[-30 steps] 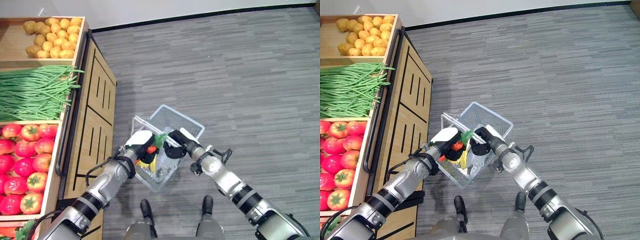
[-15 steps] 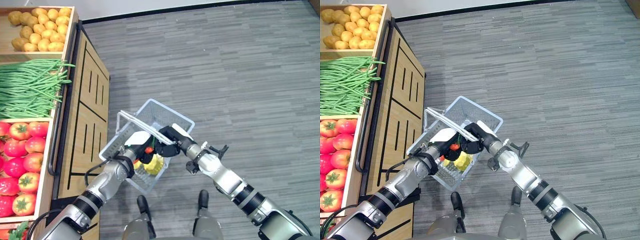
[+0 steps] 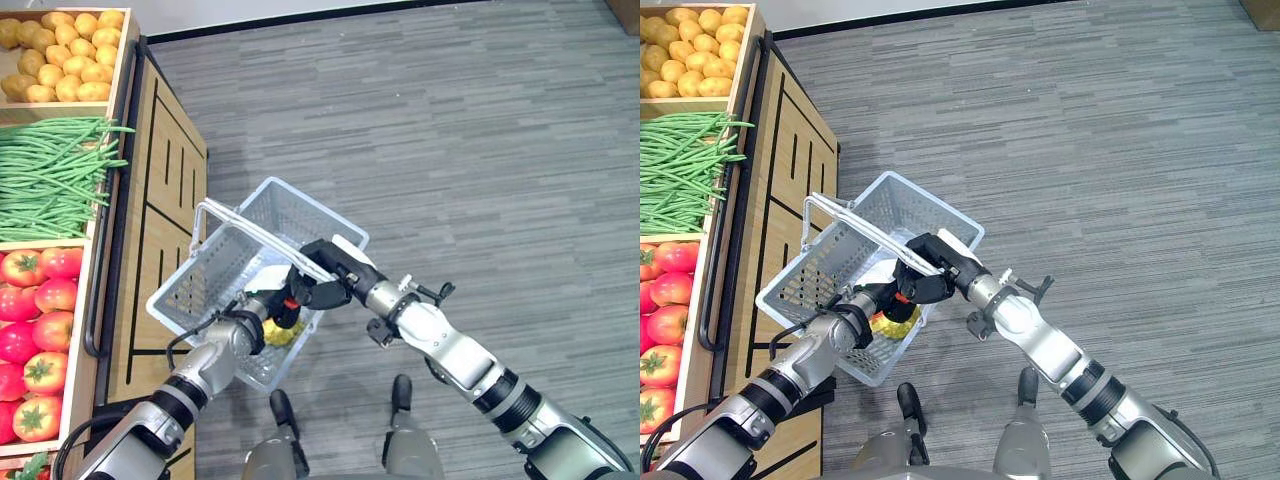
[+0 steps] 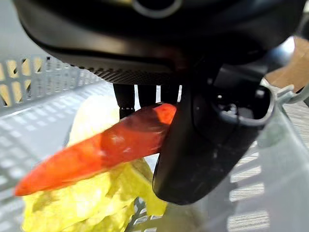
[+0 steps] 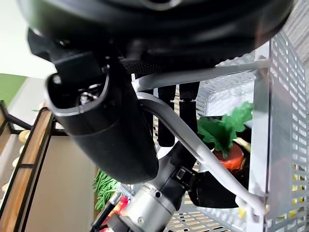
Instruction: Get the vegetables into the basket
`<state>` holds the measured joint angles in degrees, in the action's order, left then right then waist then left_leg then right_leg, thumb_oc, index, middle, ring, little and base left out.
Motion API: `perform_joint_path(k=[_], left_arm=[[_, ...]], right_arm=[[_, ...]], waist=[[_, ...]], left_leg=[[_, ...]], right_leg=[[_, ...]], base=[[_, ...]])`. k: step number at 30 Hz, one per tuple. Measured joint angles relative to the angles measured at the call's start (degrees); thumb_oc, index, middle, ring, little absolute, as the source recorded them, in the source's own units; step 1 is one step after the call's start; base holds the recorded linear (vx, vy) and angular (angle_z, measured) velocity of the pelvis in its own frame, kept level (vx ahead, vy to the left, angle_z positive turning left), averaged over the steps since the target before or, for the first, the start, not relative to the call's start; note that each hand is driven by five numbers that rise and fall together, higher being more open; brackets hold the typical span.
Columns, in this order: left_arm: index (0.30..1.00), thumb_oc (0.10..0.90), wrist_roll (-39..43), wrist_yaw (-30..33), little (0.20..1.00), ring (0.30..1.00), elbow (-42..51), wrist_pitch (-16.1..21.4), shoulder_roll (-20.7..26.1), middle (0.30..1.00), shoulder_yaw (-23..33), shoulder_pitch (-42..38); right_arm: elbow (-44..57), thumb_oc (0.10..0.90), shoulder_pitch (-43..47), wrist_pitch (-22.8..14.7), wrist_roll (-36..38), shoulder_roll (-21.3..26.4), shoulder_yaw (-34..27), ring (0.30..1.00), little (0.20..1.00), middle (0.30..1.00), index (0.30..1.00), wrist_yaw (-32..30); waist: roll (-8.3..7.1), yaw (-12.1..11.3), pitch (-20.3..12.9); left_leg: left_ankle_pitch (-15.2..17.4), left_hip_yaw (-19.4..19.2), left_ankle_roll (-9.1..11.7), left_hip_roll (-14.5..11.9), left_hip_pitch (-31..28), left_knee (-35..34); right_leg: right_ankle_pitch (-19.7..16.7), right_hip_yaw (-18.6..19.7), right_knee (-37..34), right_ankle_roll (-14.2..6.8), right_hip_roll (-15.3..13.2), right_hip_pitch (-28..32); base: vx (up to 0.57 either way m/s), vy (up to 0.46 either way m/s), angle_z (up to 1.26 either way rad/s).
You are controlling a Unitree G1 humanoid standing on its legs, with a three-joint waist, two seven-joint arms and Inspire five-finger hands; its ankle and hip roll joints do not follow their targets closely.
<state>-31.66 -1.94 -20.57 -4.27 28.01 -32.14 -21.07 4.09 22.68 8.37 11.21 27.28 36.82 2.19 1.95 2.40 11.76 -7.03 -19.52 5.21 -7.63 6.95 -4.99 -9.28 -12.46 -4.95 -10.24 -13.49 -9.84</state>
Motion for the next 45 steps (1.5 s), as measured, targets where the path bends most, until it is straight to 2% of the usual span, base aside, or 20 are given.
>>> perform_joint_path(k=[12, 18, 24, 26, 27, 29, 30, 31, 32, 33, 37, 41, 45], left_arm=[[1.0, 0.9, 0.01, -0.86, 1.0, 1.0, 0.9, 0.04, 0.0, 1.0, -0.62, -1.98], [1.0, 0.9, 1.39, -1.72, 1.0, 1.0, 4.95, 0.05, 1.37, 1.0, -0.5, -0.91], [1.0, 0.9, 4.79, -3.62, 1.0, 1.0, 10.24, 0.45, 4.56, 1.0, 3.28, 6.47], [1.0, 0.9, 5.16, -4.54, 1.0, 1.0, 11.72, 2.89, 8.2, 1.0, 6.21, 10.23], [1.0, 0.9, 5.5, -4.87, 1.0, 1.0, 12.0, 2.63, 9.8, 1.0, 6.58, 11.55], [1.0, 0.9, 6.78, -5.79, 1.0, 1.0, 9.69, 1.66, 10.16, 1.0, 7.05, 13.49], [1.0, 0.9, 7.52, -5.85, 1.0, 1.0, 7.03, 1.87, 8.64, 1.0, 6.19, 14.94], [1.0, 0.9, 7.48, -4.36, 1.0, 1.0, -0.57, 2.12, 4.13, 1.0, 5.35, 14.84], [1.0, 0.9, 7.39, -4.39, 1.0, 1.0, -11.4, 0.48, -1.33, 1.0, 3.21, 12.47], [1.0, 0.9, 7.5, -6.42, 1.0, 1.0, -10.34, 1.03, -1.59, 1.0, 2.49, 15.18], [1.0, 0.9, 9.59, -5.96, 1.0, 1.0, -6.59, 2.18, -1.11, 1.0, 5.4, 21.48], [1.0, 0.9, 10.49, -5.07, 1.0, 1.0, -14.64, 1.46, -1.86, 1.0, 8.52, 22.06], [1.0, 0.9, 12.64, -3.09, 1.0, 1.0, -27.47, 0.78, -6.29, 1.0, 9.63, 21.21]], right_arm=[[-0.64, 0.4, 0.0, 0.0, -0.2, 0.77, 0.08, 0.3, 0.3, 0.3, 0.3, 0.53], [-9.3, 0.4, -0.98, -0.36, -5.06, 0.2, -0.37, 0.3, 0.3, 0.3, 0.3, 0.53], [-18.71, 0.4, -4.62, -0.3, -10.91, -0.03, -5.8, 0.3, 0.3, 0.3, 0.3, 0.53], [-19.77, 0.4, -6.3, 0.4, -13.11, 1.8, -7.3, 0.3, 0.3, 0.3, 0.3, 0.93], [-20.3, 0.4, -7.55, 0.35, -13.81, 2.5, -8.69, 0.3, 0.3, 0.3, 0.3, 0.85], [-25.66, 0.4, -7.71, 0.34, -16.1, 2.98, -10.14, 0.3, 0.3, 0.3, 0.3, 0.31], [-28.29, 0.4, -8.3, 0.32, -16.71, 2.51, -10.62, 0.3, 0.3, 0.3, 0.3, -0.26], [-31.29, 0.4, -9.11, 0.31, -17.53, 2.02, -10.69, 0.3, 0.3, 0.3, 0.3, -1.36], [-34.45, 0.4, -10.17, -0.01, -17.82, 1.53, -10.86, 0.3, 0.3, 0.3, 0.3, -1.43], [-34.68, 0.4, -13.56, -1.11, -18.31, 2.1, -14.6, 0.3, 0.3, 0.3, 0.3, -1.24], [-43.19, 0.4, -19.51, -0.51, -20.62, 3.69, -21.58, 0.3, 0.3, 0.3, 0.3, -2.95], [-48.23, 0.4, -23.6, -0.8, -21.63, 2.63, -23.15, 0.3, 0.3, 0.3, 0.3, -3.93], [-59.44, 0.4, -23.48, -1.62, -21.51, -0.12, -24.27, 0.3, 0.3, 0.3, 0.3, -5.21]], waist=[[-0.93, -0.17, 0.65], [-0.91, -1.19, 0.66], [-0.76, -1.71, 0.56], [-0.45, -2.58, 0.38], [-0.05, -2.97, 0.09], [0.76, -3.09, -0.64], [1.06, -3.13, -1.58], [1.73, -2.88, -3.33], [2.0, -2.83, -4.59], [1.52, -2.53, -4.74], [0.34, -2.33, -6.57], [0.34, -1.39, -8.44], [-0.21, -1.32, -10.66]], left_leg=[[0.0, -0.03, 0.01, -0.07, -0.88, 0.0], [0.0, 0.18, 0.01, -0.03, -3.59, 0.0], [0.08, 1.72, 0.06, 0.05, -7.13, -0.04], [0.26, 1.82, 0.17, 0.03, -7.81, -0.05], [0.27, 2.11, 0.16, 0.1, -7.89, -0.06], [0.42, 2.64, 0.11, 0.33, -8.76, -0.07], [0.6, 2.81, 0.34, 0.45, -8.78, -0.08], [0.66, 2.9, 0.28, 0.61, -8.92, -0.07], [0.63, 2.89, 0.19, 0.65, -9.36, -0.07], [0.61, 2.91, 0.17, 0.4, -9.31, -0.07], [0.6, 3.17, 0.16, 0.36, -9.47, -0.09], [0.77, 3.13, 0.09, 0.34, -9.35, -0.29], [0.83, 3.14, 0.06, 0.27, -8.72, -0.29]], right_leg=[[-0.08, -0.11, 0.0, 0.03, 0.04, 0.93], [0.01, -0.58, -0.02, -0.01, -0.04, 3.86], [0.58, -1.93, -0.05, -0.09, -0.2, 8.46], [0.67, -1.99, -0.05, -0.14, -0.21, 9.12], [0.63, -2.13, -0.04, -0.13, -0.29, 9.4], [0.65, -2.47, -0.04, -0.17, -0.56, 10.67], [0.74, -2.65, -0.02, -0.29, -0.61, 10.62], [0.82, -2.85, -0.03, -0.41, -0.79, 10.72], [0.81, -2.68, -0.02, -0.39, -0.83, 11.36], [0.8, -2.89, -0.01, -0.37, -0.56, 11.37], [0.88, -3.14, -0.02, -0.38, -0.53, 11.72], [1.18, -3.03, -0.03, -0.6, -0.57, 11.5], [1.23, -3.07, -0.05, -0.61, -0.55, 10.87]], base=[[0.0, 0.0, 0.0], [0.03, -0.007, 0.02], [0.05, -0.003, 0.11], [0.04, 0.016, 0.06], [0.04, 0.001, 0.11], [0.03, -0.003, 0.15], [0.01, -0.002, 0.09], [0.0, -0.008, 0.05], [0.0, 0.0, 0.0], [0.0, 0.0, 0.0], [-0.01, 0.003, 0.03], [0.0, 0.0, 0.0], [0.0, 0.0, 0.0]])
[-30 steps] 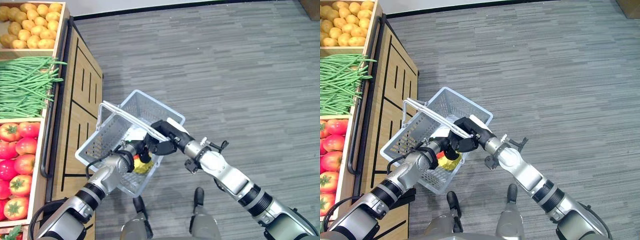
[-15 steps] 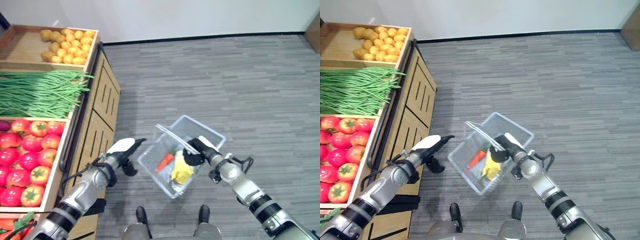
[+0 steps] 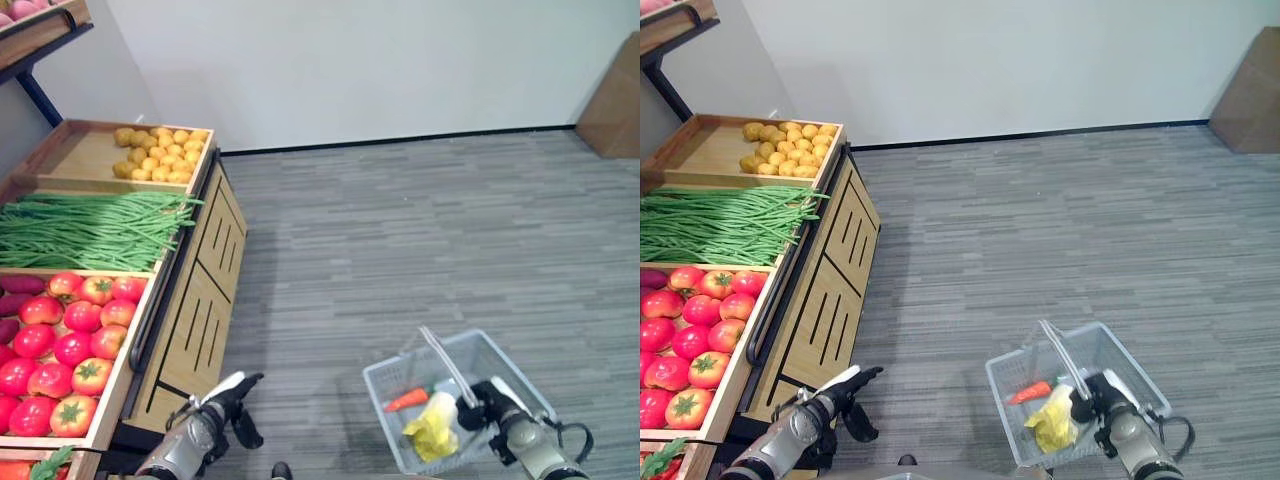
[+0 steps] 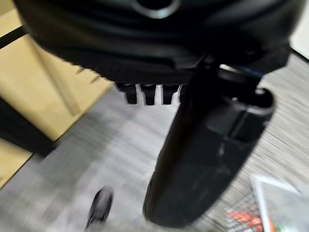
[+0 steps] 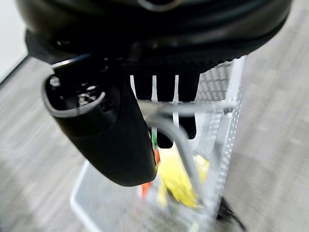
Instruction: Get the vegetables into the basket
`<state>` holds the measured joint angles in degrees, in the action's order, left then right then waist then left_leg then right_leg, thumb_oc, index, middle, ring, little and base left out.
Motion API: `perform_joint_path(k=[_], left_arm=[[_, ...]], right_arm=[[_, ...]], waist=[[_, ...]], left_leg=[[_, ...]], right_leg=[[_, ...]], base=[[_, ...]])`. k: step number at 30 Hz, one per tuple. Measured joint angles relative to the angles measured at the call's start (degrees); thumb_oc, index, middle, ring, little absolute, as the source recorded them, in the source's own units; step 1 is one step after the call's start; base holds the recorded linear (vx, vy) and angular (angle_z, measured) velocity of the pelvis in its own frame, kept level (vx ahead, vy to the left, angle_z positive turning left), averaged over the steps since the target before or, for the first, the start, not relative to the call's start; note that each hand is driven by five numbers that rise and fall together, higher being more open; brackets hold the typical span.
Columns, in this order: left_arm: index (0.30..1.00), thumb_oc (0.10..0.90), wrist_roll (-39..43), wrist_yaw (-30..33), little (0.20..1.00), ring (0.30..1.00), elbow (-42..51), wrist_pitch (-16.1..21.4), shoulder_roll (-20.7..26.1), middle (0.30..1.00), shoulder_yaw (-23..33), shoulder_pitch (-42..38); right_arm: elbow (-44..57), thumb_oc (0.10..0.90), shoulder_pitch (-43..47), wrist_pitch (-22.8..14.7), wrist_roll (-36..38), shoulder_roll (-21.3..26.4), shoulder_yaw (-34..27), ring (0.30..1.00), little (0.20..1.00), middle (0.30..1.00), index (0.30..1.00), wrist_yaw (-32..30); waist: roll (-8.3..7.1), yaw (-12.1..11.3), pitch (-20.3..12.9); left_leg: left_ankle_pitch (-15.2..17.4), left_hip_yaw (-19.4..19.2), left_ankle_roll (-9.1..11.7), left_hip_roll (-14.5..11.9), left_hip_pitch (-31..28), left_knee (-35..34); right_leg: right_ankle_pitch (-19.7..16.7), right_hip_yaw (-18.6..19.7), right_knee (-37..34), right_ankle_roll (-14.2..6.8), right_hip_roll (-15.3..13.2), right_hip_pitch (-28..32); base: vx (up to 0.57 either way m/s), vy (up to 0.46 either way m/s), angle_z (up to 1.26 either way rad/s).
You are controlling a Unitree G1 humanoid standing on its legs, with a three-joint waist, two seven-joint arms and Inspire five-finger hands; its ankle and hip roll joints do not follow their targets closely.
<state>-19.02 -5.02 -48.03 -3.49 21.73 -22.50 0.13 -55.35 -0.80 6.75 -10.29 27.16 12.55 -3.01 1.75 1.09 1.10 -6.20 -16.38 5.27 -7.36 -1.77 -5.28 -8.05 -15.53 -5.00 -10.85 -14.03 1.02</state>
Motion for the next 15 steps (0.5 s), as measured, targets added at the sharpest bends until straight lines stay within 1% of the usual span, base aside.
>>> perform_joint_path(k=[1, 3, 5, 7, 10, 11, 15], left_arm=[[1.0, 0.9, 0.01, 0.25, 1.0, 1.0, -1.66, -0.16, -0.7, 1.0, 0.01, -0.01], [1.0, 0.9, 0.98, 1.73, 1.0, 1.0, -8.91, -0.13, -3.55, 1.0, 0.59, -0.49], [1.0, 0.9, 1.46, 3.11, 1.0, 1.0, -13.04, 0.12, -4.3, 1.0, 1.74, -1.31], [1.0, 0.9, 2.14, 3.58, 1.0, 1.0, -14.49, -0.56, -4.53, 1.0, 2.01, -1.62], [1.0, 0.9, 2.28, 4.68, 1.0, 1.0, -17.66, -0.17, -5.18, 1.0, 2.72, -2.11], [1.0, 0.9, 2.32, 5.65, 1.0, 1.0, -19.67, 0.01, -5.87, 1.0, 4.05, -2.27], [1.0, 0.9, 2.7, 7.09, 1.0, 1.0, -21.55, -0.26, -6.47, 1.0, 5.98, -1.71]], right_arm=[[-1.84, 0.4, 0.08, -0.01, 0.02, -0.49, -0.62, 0.3, 0.3, 0.3, 0.3, -0.4], [-7.94, 0.4, 0.03, -0.53, 1.25, -1.82, -1.66, 0.3, 0.3, 0.3, 0.3, -1.46], [-11.09, 0.4, 0.3, -1.1, 2.53, -2.79, -3.26, 0.3, 0.3, 0.3, 0.3, -2.13], [-11.88, 0.4, 0.24, -1.27, 3.96, -2.81, -3.21, 0.3, 0.3, 0.3, 0.3, -2.27], [-13.89, 0.4, 0.31, -2.49, 4.14, -3.18, -3.23, 0.3, 0.3, 0.3, 0.3, -2.46], [-14.79, 0.4, 0.48, -2.96, 4.52, -3.43, -3.38, 0.3, 0.3, 0.3, 0.3, -2.59], [-15.08, 0.4, 0.29, -3.14, 4.62, -3.91, -3.39, 0.3, 0.3, 0.3, 0.3, -3.15]], waist=[[0.09, 0.03, -0.13], [0.03, 0.09, -0.17], [0.09, 0.19, -0.34], [0.03, 0.51, -0.51], [-0.02, 0.53, -0.8], [0.12, 0.49, -1.18], [0.24, 0.27, -1.43]], left_leg=[[-0.03, -0.01, 0.01, 0.0, 0.11, 0.08], [-0.04, 0.07, 0.01, 0.03, 0.22, 0.19], [-0.05, 0.05, 0.03, -0.06, 0.21, 0.2], [0.06, 0.05, -0.12, -0.07, 0.25, 0.18], [0.07, 0.07, -0.13, -0.12, 0.24, 0.19], [0.13, 0.11, -0.15, -0.2, 0.28, 0.19], [0.28, 0.18, -0.36, -0.16, 0.32, 0.19]], right_leg=[[-0.02, 0.04, 0.0, -0.01, -0.01, -0.11], [-0.04, -0.03, 0.01, -0.01, 0.02, -0.16], [-0.02, -0.03, 0.01, -0.01, 0.09, -0.16], [0.04, -0.02, 0.0, -0.06, 0.06, -0.18], [0.15, -0.03, 0.0, -0.2, 0.05, -0.16], [0.17, -0.08, -0.01, -0.22, 0.01, -0.16], [0.19, -0.13, -0.01, -0.22, 0.02, -0.16]], base=[[0.0, 0.0, 0.0], [0.0, 0.0, 0.0], [0.0, 0.0, 0.0], [0.0, 0.0, 0.0], [0.0, 0.0, 0.0], [0.0, 0.0, 0.0], [0.0, 0.0, 0.0]])
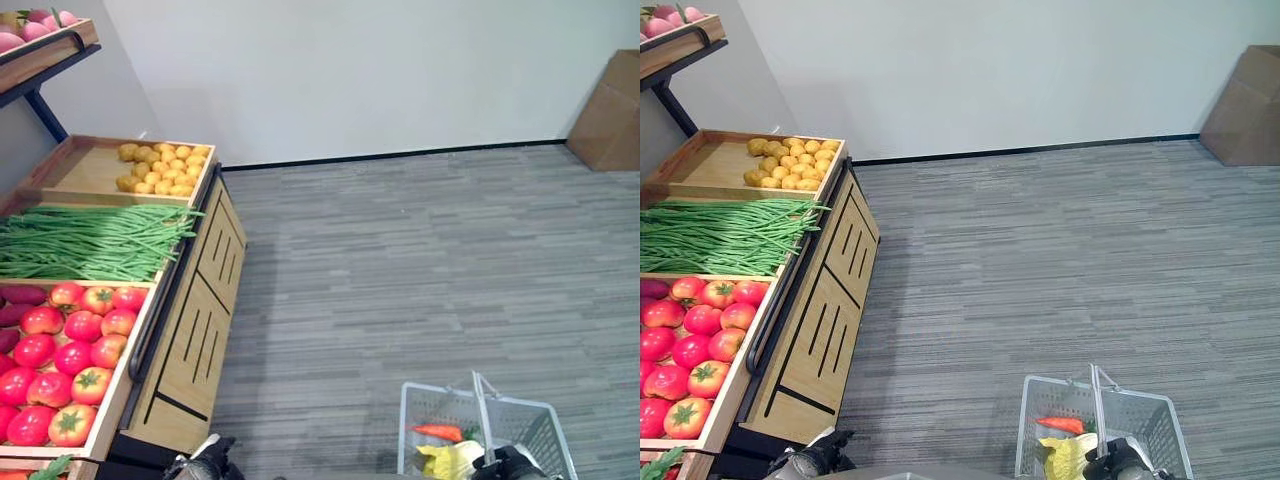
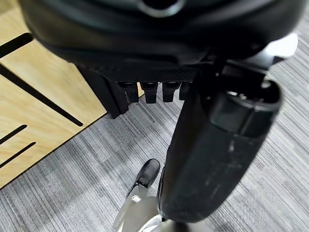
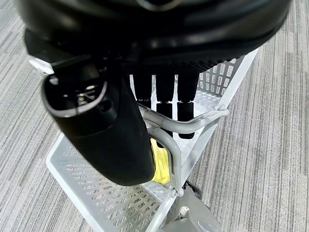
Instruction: Get the vegetables into the basket
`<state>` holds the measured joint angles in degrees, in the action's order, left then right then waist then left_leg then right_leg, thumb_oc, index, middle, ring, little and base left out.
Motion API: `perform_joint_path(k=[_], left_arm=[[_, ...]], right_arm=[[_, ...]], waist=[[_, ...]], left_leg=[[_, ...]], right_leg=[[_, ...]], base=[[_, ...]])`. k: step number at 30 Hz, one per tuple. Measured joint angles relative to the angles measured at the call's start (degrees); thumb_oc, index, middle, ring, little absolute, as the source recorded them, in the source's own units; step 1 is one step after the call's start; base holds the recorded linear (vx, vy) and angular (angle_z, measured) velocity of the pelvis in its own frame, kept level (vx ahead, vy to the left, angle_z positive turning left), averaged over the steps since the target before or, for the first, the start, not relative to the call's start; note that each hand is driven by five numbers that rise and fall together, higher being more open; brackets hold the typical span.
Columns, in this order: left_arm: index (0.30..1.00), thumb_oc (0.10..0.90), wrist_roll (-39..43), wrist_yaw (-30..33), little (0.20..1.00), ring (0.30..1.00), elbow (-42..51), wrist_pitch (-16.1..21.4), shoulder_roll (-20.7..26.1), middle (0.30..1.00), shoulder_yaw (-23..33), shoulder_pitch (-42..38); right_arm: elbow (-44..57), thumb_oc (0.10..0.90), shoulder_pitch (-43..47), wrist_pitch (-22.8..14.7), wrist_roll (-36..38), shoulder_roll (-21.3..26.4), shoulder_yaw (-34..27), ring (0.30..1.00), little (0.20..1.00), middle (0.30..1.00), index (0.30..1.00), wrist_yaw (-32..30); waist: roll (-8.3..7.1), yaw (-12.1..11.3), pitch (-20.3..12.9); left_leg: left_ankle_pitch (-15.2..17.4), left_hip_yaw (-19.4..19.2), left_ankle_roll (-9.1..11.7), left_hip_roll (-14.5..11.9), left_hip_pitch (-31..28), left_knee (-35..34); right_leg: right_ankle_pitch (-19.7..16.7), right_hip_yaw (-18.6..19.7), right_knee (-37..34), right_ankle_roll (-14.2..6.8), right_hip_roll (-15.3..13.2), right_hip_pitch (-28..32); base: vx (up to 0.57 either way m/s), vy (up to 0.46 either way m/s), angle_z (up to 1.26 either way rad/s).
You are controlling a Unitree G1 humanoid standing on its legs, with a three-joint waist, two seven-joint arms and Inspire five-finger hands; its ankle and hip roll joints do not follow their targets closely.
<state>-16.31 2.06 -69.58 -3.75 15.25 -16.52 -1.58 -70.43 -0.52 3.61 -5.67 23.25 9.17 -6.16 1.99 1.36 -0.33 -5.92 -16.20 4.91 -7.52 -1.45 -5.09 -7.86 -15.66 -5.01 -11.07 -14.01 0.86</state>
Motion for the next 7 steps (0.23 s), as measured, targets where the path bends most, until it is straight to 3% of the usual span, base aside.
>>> perform_joint_path(k=[7], left_arm=[[1.0, 0.9, 2.16, 0.78, 1.0, 1.0, -0.56, -0.55, -0.74, 1.0, 2.67, 0.46]], right_arm=[[-0.87, 0.4, -0.2, -0.07, 2.1, -1.58, -0.14, 0.3, 0.3, 0.3, 0.3, -0.25]], waist=[[0.12, -0.26, -0.12]], left_leg=[[0.01, 0.41, 0.05, 0.12, 0.28, 0.01]], right_leg=[[0.06, -0.35, 0.0, 0.06, -0.01, 0.02]], base=[[0.0, -0.002, 0.01]])
